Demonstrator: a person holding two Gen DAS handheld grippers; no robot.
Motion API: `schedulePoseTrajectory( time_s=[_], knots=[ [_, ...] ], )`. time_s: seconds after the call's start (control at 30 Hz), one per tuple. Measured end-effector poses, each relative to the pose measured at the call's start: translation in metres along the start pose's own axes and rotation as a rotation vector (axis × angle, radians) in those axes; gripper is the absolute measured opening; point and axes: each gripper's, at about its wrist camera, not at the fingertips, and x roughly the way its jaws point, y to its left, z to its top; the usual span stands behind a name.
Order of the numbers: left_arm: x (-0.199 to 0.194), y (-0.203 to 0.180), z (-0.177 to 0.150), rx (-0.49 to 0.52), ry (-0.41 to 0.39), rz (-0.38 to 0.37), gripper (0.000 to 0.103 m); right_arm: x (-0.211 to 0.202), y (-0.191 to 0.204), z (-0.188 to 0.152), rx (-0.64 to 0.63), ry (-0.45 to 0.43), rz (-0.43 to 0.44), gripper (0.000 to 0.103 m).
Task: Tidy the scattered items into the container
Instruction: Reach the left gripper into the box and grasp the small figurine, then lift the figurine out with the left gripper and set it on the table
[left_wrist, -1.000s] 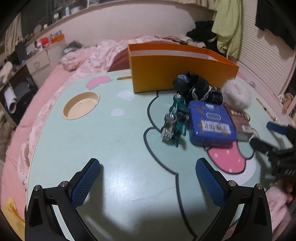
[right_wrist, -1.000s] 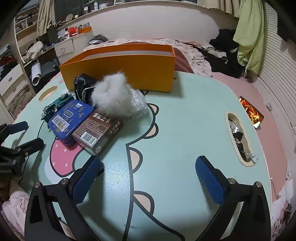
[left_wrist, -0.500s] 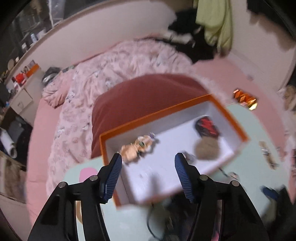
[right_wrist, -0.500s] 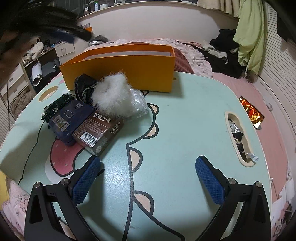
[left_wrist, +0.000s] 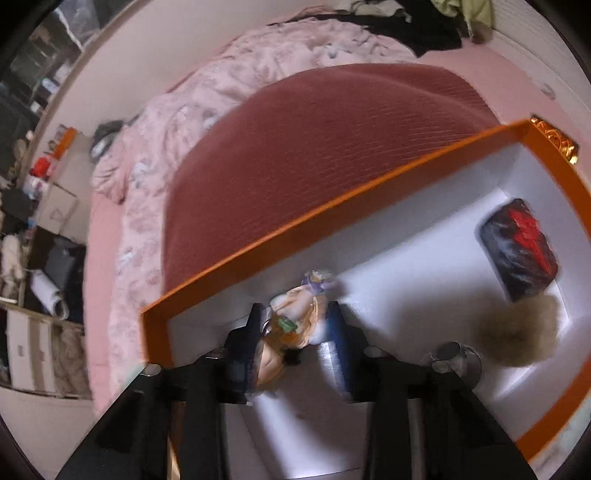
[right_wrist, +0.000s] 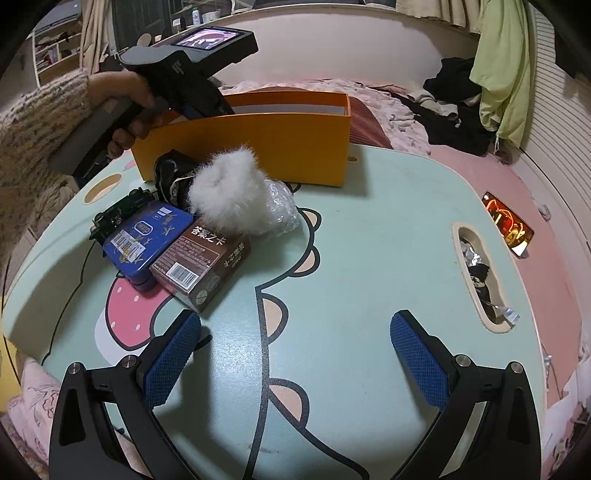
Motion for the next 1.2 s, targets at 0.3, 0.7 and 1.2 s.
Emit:
schedulePoseTrajectory(
  time_s=[0.3, 0.7, 1.2],
  knots=[
    [-0.046, 0.024, -0.013, -0.098, -0.164, -0.206, 0.030, 0.000, -0.002, 0.001, 0.001, -0.002, 0.005, 0.102],
    [-0.152, 0.036, -0.105, -0.164, -0.399, -0.500, 0.030, 0.000, -0.002, 0.001, -0.002, -0.002, 0.005, 0.102],
    [-0.104, 0.001, -0.187, -0.221, -0.329, -0.555, 0.058, 0.000, -0.001, 0.001, -0.007, 0.003, -0.007, 0.102]
  ],
)
